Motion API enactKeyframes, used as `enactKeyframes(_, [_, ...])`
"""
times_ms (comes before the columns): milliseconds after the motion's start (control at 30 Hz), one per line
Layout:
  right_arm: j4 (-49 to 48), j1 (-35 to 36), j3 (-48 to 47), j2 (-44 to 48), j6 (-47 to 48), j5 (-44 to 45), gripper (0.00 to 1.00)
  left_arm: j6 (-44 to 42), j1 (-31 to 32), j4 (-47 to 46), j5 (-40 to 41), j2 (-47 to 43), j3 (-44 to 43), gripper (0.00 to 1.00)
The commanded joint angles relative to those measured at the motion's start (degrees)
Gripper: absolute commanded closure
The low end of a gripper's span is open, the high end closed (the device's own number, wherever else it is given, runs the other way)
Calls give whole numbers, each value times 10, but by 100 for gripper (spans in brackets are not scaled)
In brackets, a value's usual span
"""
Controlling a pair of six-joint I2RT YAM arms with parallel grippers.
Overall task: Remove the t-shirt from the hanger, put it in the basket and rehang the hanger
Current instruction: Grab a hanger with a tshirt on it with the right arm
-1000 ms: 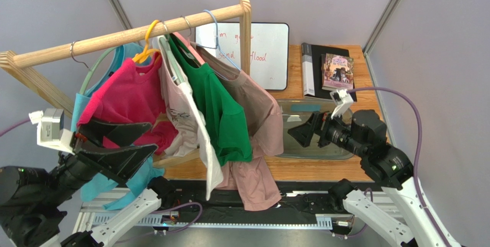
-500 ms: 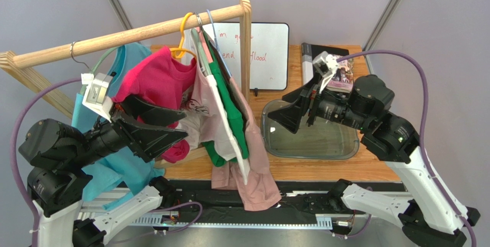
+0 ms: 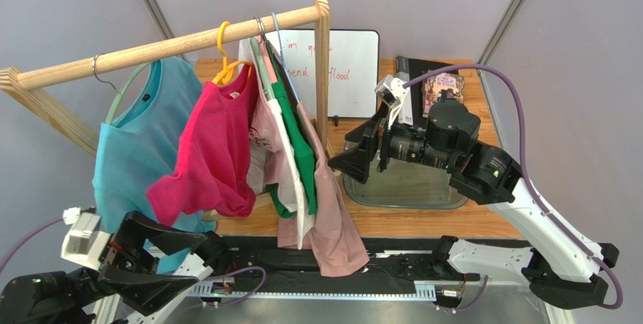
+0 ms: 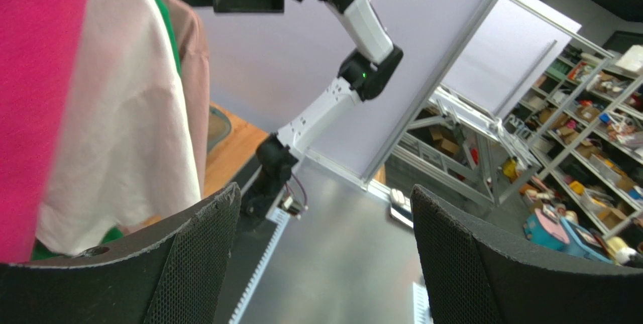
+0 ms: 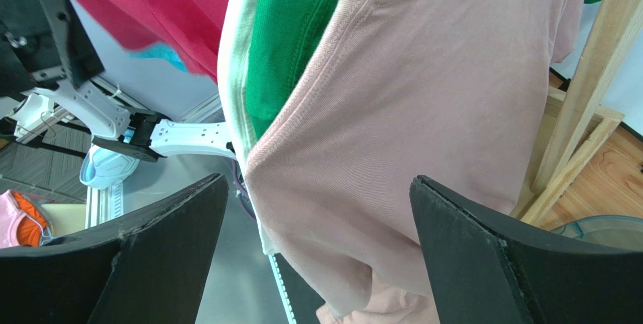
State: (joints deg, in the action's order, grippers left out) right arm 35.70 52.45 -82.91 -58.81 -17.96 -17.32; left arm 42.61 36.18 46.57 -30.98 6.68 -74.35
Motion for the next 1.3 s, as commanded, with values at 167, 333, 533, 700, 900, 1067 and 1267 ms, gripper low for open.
enactKeyframes(167, [-55,20,11,-3,-3,19,1,34,-2,9,-60,-36,-5,12])
enactKeyframes(333, [-51,39,-7,-31,2,66,2,42,-2,-119,-107,68,-69,15])
enactKeyframes(533, [-38,50,-27,-55,13,168,15,38,-2,-210,-115,250,-190,21])
enactKeyframes(700, [-27,50,-37,-62,7,206,23,40,-3,-230,-98,342,-235,29])
enactKeyframes(900, [-28,58,-36,-61,4,205,38,46,-3,-236,-72,437,-288,26])
enactKeyframes(1067, [-38,58,-17,-60,-2,207,46,71,-2,-252,-92,516,-326,33])
enactKeyframes(1267, [-41,58,-4,-51,-7,222,49,20,-2,-179,-10,475,-219,40])
